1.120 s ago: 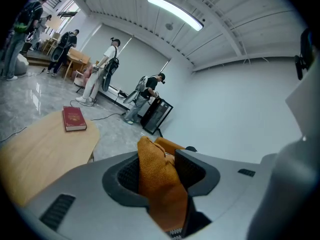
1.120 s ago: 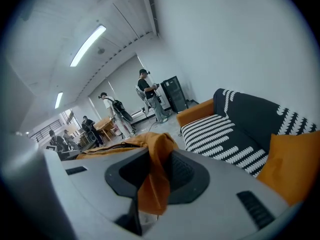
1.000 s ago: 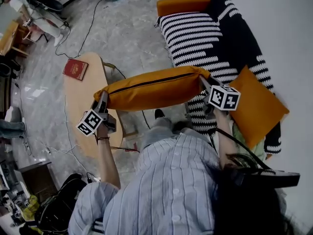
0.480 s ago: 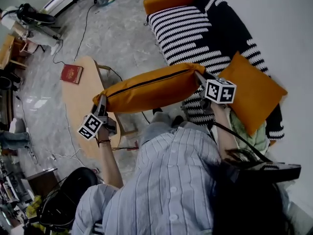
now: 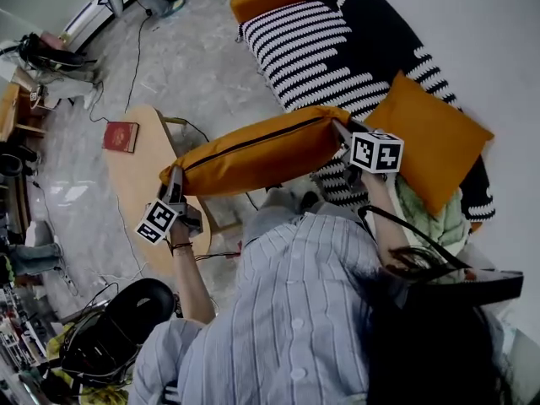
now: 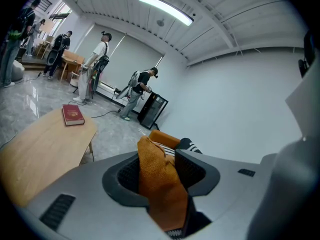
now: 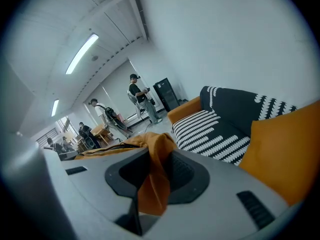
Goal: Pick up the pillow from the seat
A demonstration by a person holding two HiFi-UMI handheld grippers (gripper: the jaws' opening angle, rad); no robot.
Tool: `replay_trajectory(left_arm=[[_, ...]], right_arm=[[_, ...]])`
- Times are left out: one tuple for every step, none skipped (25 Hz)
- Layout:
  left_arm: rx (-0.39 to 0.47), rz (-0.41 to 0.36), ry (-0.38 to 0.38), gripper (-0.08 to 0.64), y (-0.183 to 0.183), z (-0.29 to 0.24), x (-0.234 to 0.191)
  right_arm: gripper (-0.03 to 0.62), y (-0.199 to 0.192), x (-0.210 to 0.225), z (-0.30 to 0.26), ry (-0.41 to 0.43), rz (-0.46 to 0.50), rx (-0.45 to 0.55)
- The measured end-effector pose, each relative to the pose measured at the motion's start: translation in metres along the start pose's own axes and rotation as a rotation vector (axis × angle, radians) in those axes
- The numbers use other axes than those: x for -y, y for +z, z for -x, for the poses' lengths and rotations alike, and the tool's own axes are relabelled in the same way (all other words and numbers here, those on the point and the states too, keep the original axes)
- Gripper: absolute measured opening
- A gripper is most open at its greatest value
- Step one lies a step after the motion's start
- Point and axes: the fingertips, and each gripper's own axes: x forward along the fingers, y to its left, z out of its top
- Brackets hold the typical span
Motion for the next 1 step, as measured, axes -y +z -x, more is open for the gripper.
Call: replay_trajectory(left_arm=[[-0.001, 0.0, 0.002, 0.181, -0.0012, 0.0012, 0.0005]], right_arm=[[0.094, -0.0014, 0.0005, 0.0003, 0.004, -0.002, -0.001]])
